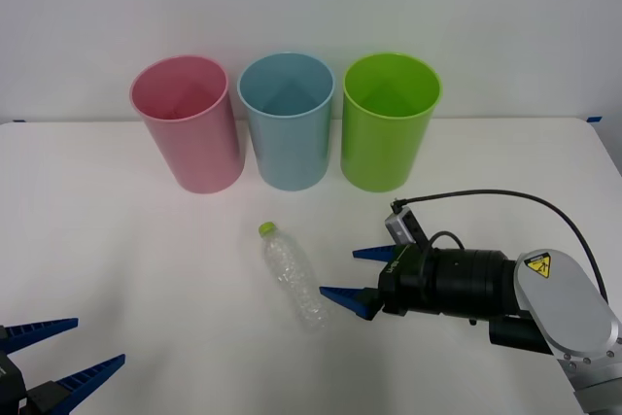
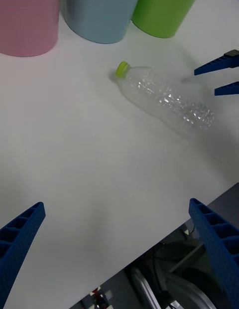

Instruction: Put cans in the blue bin and PET bottles in the pink bin and trash in the green bin.

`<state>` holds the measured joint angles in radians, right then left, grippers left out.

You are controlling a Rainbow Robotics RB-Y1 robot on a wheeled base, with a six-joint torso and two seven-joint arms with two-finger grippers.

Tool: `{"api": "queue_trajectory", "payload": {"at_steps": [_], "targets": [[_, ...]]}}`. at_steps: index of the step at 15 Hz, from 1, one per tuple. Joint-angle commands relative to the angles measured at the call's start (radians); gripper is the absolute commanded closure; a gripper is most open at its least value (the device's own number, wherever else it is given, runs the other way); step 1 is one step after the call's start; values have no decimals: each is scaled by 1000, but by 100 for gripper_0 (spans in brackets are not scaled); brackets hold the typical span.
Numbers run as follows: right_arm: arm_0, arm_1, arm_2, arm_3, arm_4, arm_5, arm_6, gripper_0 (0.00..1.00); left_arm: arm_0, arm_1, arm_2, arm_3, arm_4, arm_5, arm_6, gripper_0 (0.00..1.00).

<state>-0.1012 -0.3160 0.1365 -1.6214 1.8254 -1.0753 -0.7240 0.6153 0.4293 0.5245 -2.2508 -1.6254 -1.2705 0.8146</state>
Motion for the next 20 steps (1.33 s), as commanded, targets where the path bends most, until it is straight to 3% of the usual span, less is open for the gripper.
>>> {"api": "queue_trajectory", "payload": {"at_steps": [1, 20], "targets": [[0, 0, 0, 0, 0, 0, 0, 0, 12, -7, -14, -1, 9, 10, -6, 0], [0, 0, 0, 0, 0, 0, 0, 0, 18, -7, -46, 0, 42, 17, 17, 0]]}}
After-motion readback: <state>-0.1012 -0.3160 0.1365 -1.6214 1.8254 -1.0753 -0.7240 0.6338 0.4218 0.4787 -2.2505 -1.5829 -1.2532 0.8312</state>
